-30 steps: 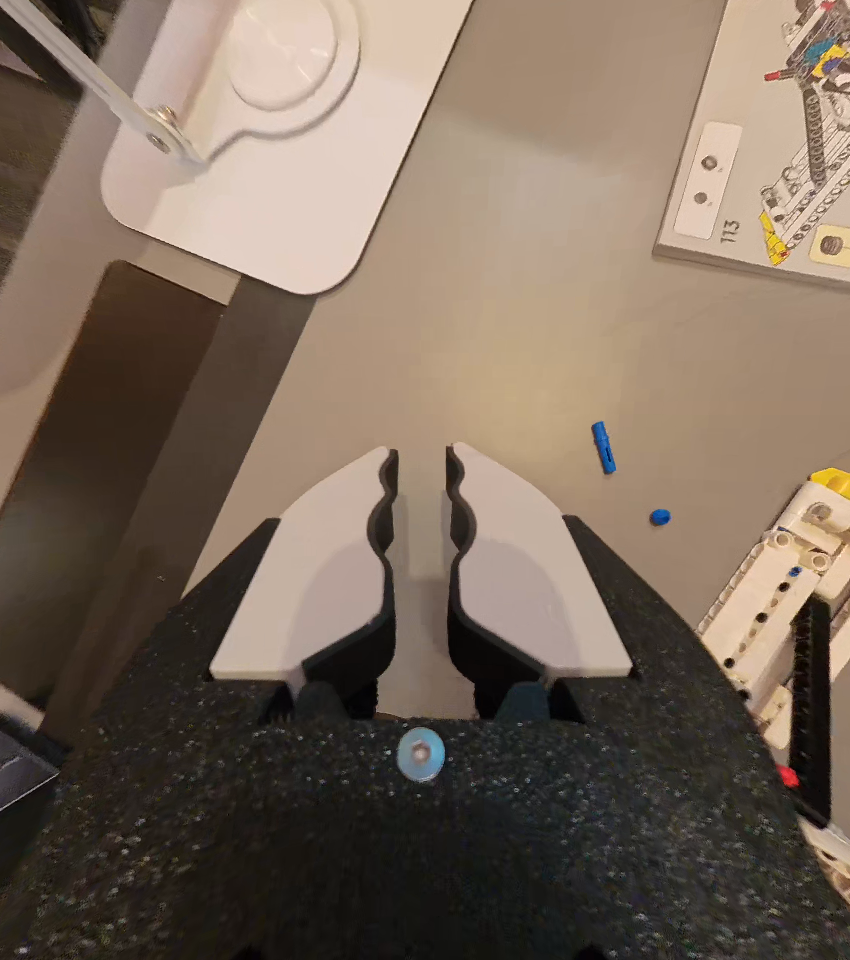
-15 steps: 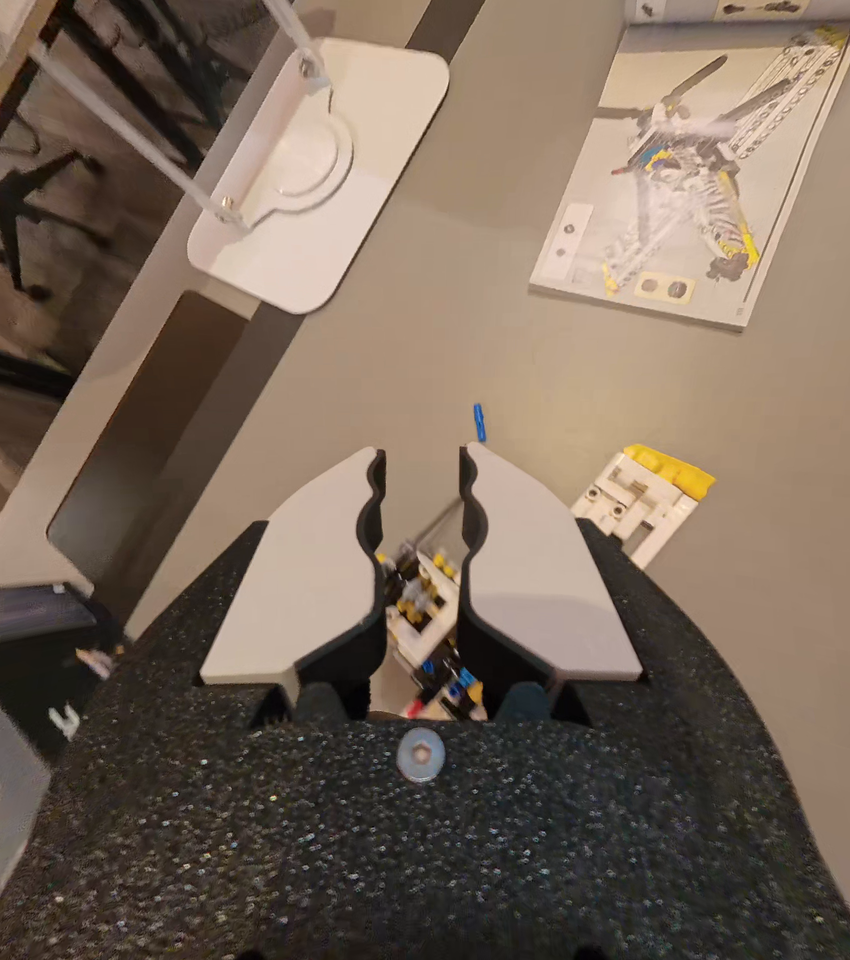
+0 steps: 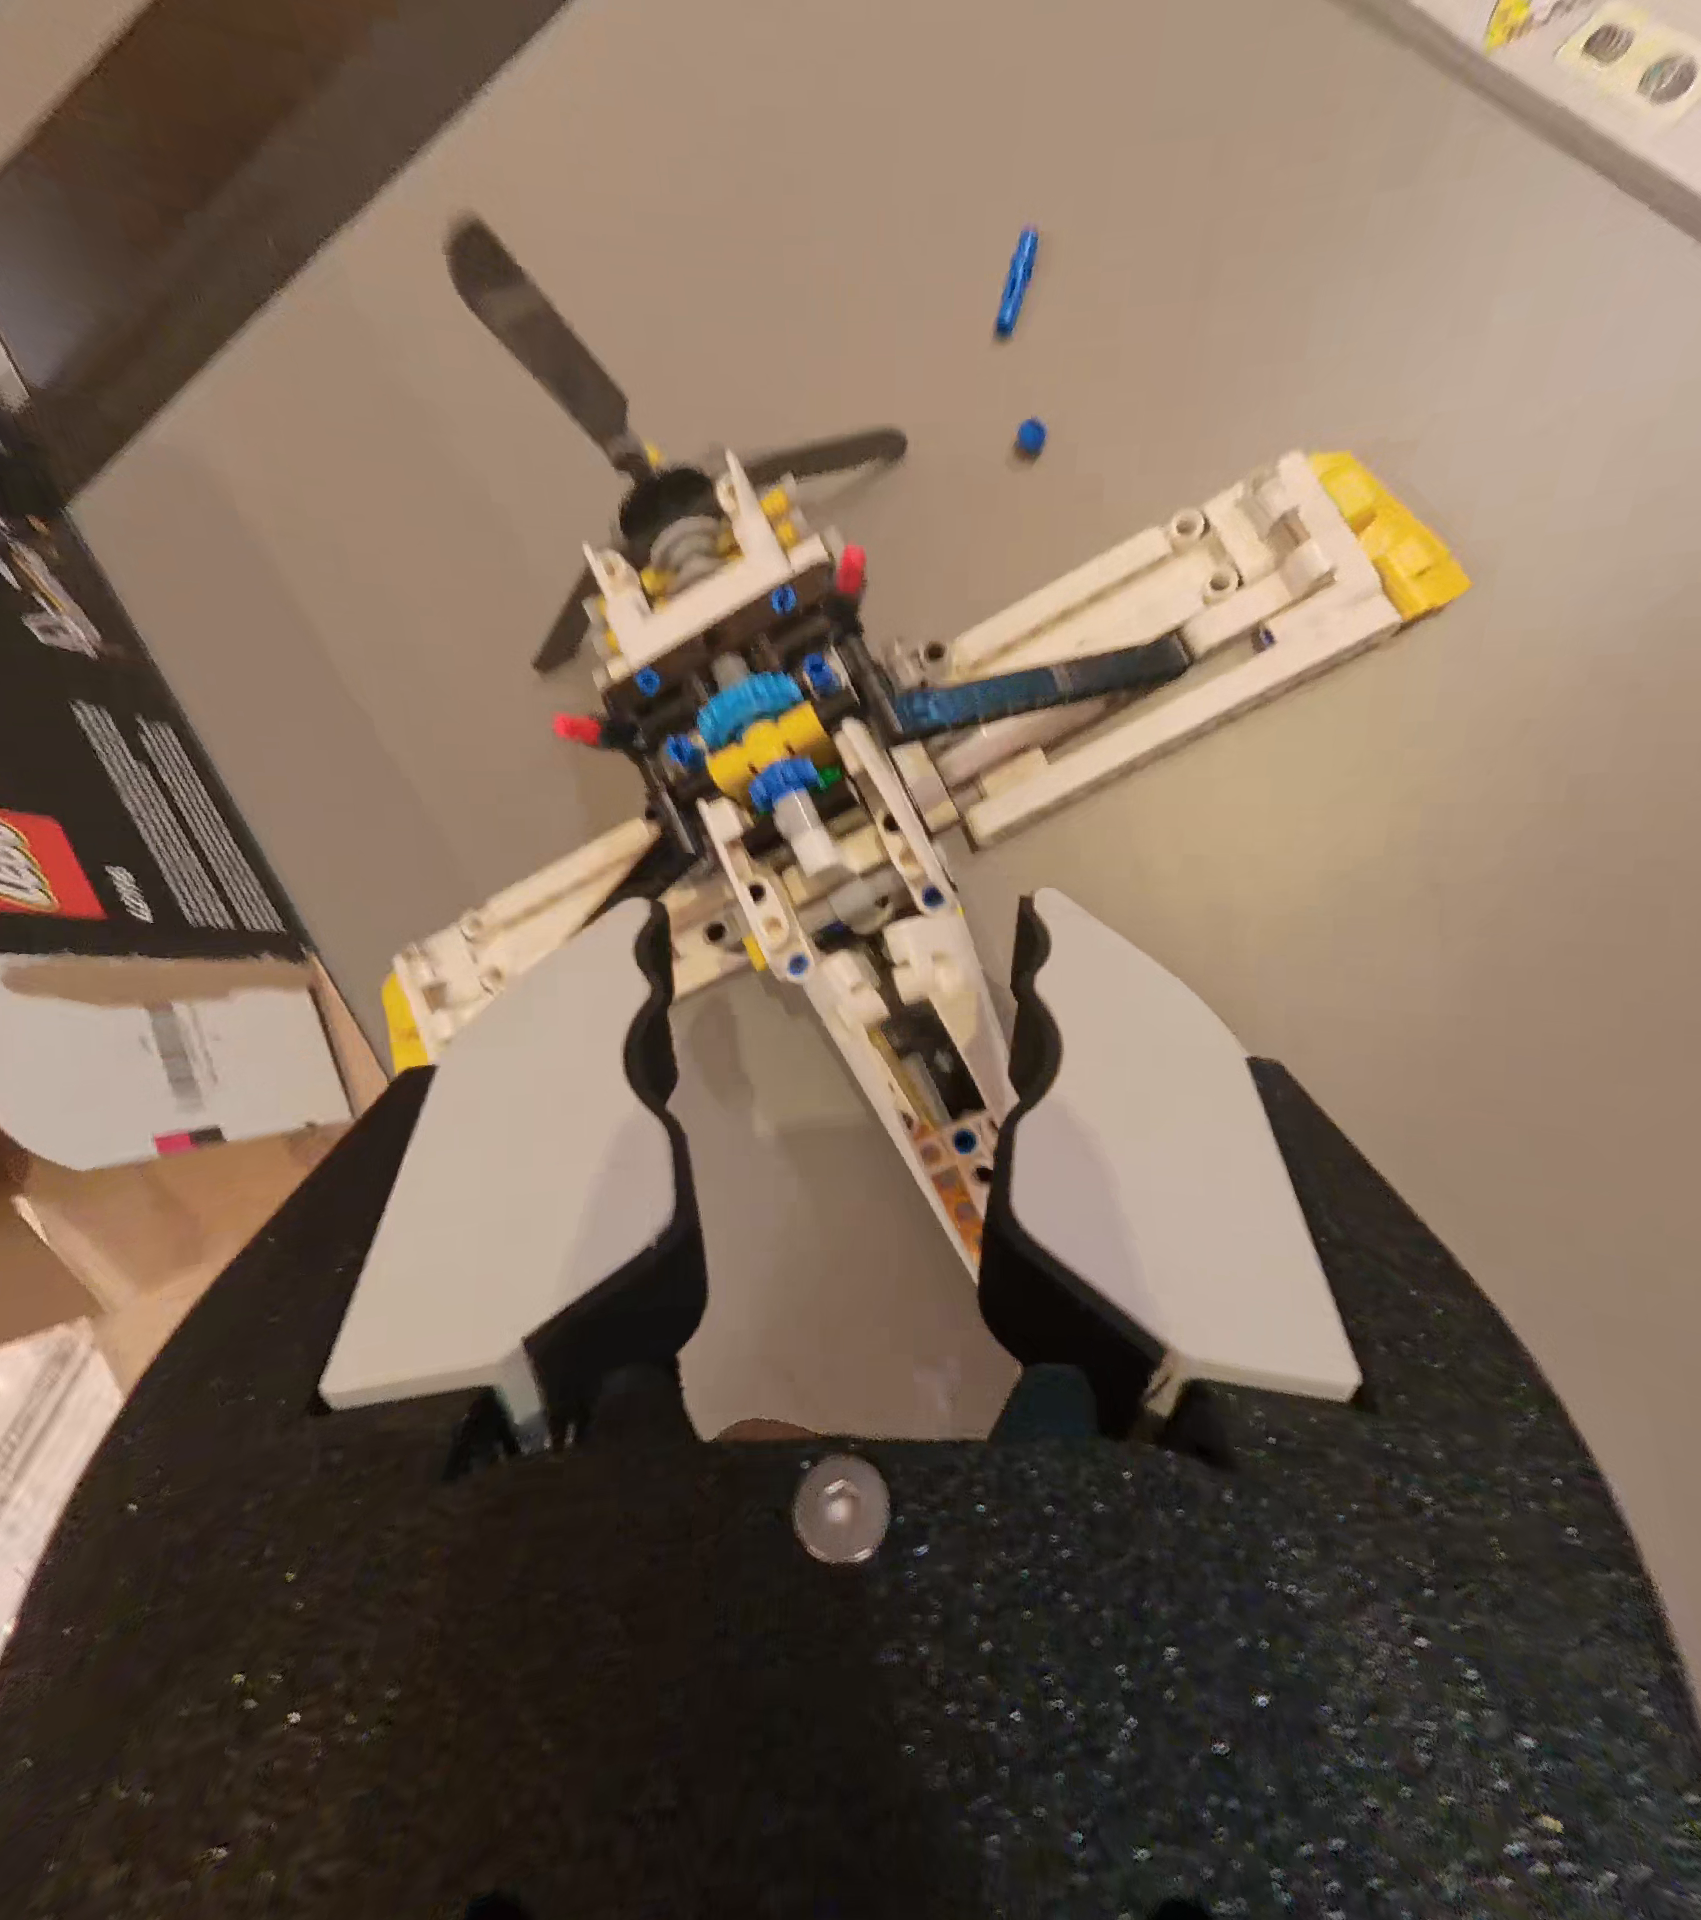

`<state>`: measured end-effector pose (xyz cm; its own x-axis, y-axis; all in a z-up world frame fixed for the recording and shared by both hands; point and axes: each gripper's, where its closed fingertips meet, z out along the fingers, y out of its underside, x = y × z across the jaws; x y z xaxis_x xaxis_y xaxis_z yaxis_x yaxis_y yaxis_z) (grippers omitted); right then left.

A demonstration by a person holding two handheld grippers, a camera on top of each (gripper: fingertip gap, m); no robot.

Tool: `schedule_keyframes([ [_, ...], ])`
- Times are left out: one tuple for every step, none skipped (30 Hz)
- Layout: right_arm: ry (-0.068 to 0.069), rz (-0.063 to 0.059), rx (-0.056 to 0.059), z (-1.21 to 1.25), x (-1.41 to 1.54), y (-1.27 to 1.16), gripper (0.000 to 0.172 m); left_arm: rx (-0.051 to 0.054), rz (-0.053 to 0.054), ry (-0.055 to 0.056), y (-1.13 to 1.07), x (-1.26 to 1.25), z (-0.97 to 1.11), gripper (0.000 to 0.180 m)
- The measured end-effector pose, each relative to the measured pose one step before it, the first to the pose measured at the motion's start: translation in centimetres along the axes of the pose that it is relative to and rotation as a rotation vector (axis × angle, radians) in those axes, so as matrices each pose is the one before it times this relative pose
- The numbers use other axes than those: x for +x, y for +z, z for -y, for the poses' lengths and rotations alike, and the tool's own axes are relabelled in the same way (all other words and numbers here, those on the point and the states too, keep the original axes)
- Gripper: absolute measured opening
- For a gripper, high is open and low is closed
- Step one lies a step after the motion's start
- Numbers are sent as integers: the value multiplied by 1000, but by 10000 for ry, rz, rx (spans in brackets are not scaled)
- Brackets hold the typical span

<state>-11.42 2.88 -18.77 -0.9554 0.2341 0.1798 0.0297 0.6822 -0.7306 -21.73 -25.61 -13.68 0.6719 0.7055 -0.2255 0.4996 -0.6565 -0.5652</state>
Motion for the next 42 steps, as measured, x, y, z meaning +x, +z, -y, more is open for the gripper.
schedule_keyframes([
  [81, -20, 51, 45, 88, -46, 24, -205, -54, -68, 216, 348, -598, 64],
  [67, -24, 44, 36, 71, -46, 25, -310, -79, -40, 327, 335, -669, 63],
  [43, -20, 42, 32, 60, -40, 25, -455, -77, 42, 427, 302, -813, 63],
  [18, -18, 34, 26, 31, -37, 26, -517, -38, 97, 537, 235, -874, 62],
  [-3, -29, 24, 18, 24, -33, 26, -543, 44, 114, 589, 110, -895, 59],
  [-19, -38, 19, 9, 15, -33, 26, -544, 25, 98, 615, 142, -931, 55],
  [-24, -45, 15, 3, 4, -28, 26, -436, 196, 31, 577, -117, -795, 49],
  [-18, -55, 14, 9, 30, -16, 26, 154, 154, -182, -6, -294, 5, 46],
  [-9, -49, 14, 11, 39, -23, 26, -20, -104, -112, 24, 41, -237, 44],
  [-5, -28, 15, 20, 17, -12, 26, 57, -112, 20, -52, 56, -154, 43],
  [-2, -15, 17, 17, 19, -11, 25, 78, -60, -50, -53, -4, -165, 41],
  [4, -13, 21, 15, 15, -16, 25, 36, -93, -95, -91, 35, -253, 40],
  [8, -20, 24, 27, 22, -20, 25, -48, -42, -91, -161, -19, -433, 39],
  [11, -22, 23, 19, 26, -27, 25, -56, 31, -102, -170, -108, -516, 38],
  [8, -20, 26, 23, 35, -22, 25, 27, 23, -185, -163, -90, -468, 38],
  [5, -10, 26, 21, 11, -12, 25, 135, -30, -244, -135, -43, -362, 37],
  [6, 2, 14, 19, 7, 0, 25, 175, -53, -258, -113, -22, -293, 37],
  [4, 8, 9, 12, -4, 10, 25, 162, -21, -233, -130, -50, -274, 37],
  [2, 4, 11, 22, -5, 2, 25, 124, 4, -228, -144, -67, -258, 37],
  [2, 0, 15, 20, 3, -3, 25, 126, 20, -190, -155, -63, -192, 37],
  [1, 2, 21, 30, 6, -12, 25, 167, -5, -208, -159, -13, -91, 37],
  [4, 3, 27, 31, 5, -14, 25, 171, -46, -215, -166, 19, -47, 36],
  [9, 7, 21, 30, -6, -11, 25, 141, -31, -172, -193, -24, -55, 36],
  [13, 11, 19, 7, -1, -18, 25, 125, 12, -137, -214, -69, -51, 36],
  [12, 14, 24, 28, -1, -27, 25, 118, 37, -117, -218, -115, -27, 36],
  [11, 18, 23, 20, -7, -21, 25, 74, 63, -98, -220, -156, -65, 36],
  [7, 28, 27, 33, -25, -28, 25, -17, 106, -29, -145, -185, -162, 36],
  [0, 33, 28, 28, -24, -35, 25, -52, 90, 1, -60, -148, -212, 36],
  [-1, 31, 25, 24, -30, -40, 26, -23, 56, -13, -10, -93, -166, 36],
  [12, 23, 26, 21, -3, -54, 27, -2, 23, -41, -21, -43, -129, 36],
  [55, 36, 4, 4, -7, -76, 27, 18, 20, -33, -35, -28, -86, 36],
  [91, 40, -24, -43, -5, -102, 28, 18, 22, -23, -54, 13, -66, 36],
  [70, -6, 6, -6, 52, -154, 30, 5, 26, -9, -69, 33, -83, 36],
  [25, -24, 24, 14, 57, -210, 30, 10, 37, -20, -76, 36, -91, 36],
  [10, -31, 9, -11, 66, -248, 30, 0, 35, -12, -91, 51, -114, 36],
  [18, -34, -33, -109, 89, -245, 30, -19, 41, 4, -86, 31, -166, 36],
  [22, -39, -64, -197, 98, -211, 30, -1, 47, -26, -105, -15, -173, 36],
  [22, -62, -52, -227, 118, -196, 30, 0, 45, -23, -96, -54, -187, 36],
  [28, -66, -23, -228, 99, -163, 30, -2, 30, -49, -85, -48, -218, 36],
  [47, -51, -19, -214, 67, -98, 30, 17, 34, -67, -78, -66, -191, 36],
  [51, -29, -18, -175, 27, -51, 30, 16, 42, -74, -101, -71, -189, 36],
  [27, -16, -17, -141, -38, 6, 30, 12, 52, -79, -92, -83, -174, 36],
])
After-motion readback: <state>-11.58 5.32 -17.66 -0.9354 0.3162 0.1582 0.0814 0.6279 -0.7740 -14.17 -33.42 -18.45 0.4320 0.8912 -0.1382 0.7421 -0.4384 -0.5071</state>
